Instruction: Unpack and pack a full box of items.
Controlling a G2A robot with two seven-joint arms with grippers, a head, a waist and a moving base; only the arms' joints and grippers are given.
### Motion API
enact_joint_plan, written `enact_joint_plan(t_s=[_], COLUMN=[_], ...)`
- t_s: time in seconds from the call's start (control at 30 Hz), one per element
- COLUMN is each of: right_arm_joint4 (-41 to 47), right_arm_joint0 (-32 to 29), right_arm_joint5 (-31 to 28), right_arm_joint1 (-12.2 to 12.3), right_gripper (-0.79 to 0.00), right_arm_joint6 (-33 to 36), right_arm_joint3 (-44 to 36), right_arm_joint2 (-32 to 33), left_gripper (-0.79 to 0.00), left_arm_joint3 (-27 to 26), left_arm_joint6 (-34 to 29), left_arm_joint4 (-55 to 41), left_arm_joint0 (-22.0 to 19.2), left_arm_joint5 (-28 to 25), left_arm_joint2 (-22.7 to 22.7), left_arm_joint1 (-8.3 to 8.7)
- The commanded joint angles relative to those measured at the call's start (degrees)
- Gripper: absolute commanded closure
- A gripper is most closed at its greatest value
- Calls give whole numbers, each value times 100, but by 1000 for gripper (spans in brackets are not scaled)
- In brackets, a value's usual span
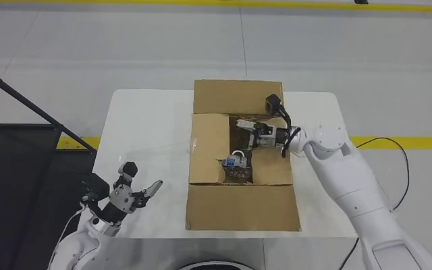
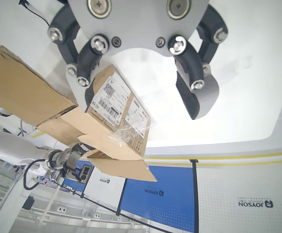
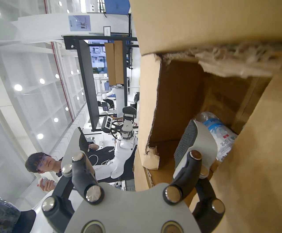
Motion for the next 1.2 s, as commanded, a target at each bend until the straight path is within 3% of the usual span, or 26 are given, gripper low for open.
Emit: enact_joint_plan(t_s=[0.0,0.43,0.73,1.17], right_arm_joint4=[-5,677,941,560], right_arm_joint0=[-40,123,143,420], right_arm_joint5=[63,20,-157,-354], right_arm_joint1=[-22,-280,-418,-910], right_gripper=[-785,-785,-785,-785], right_arm_joint6=[-32,-264,-672,-1837], right_arm_joint3=[-70,-130,-716,-1006], right_arm_joint2=[-63,-276,-311,-1256], left_gripper=[-785,-785,-785,-785], left_arm_joint3=[33,201,329,809], left_arm_joint6=[8,105,301,852], left_arm_joint4=[-20,-124,-254,-658], left_arm_joint0=[2,48,157,447], left_arm_joint5=[-18,-72,-54,-123], left_arm_joint2=[-14,-135,-319,-802], left_arm_joint1=[-1,-7,-18,-46])
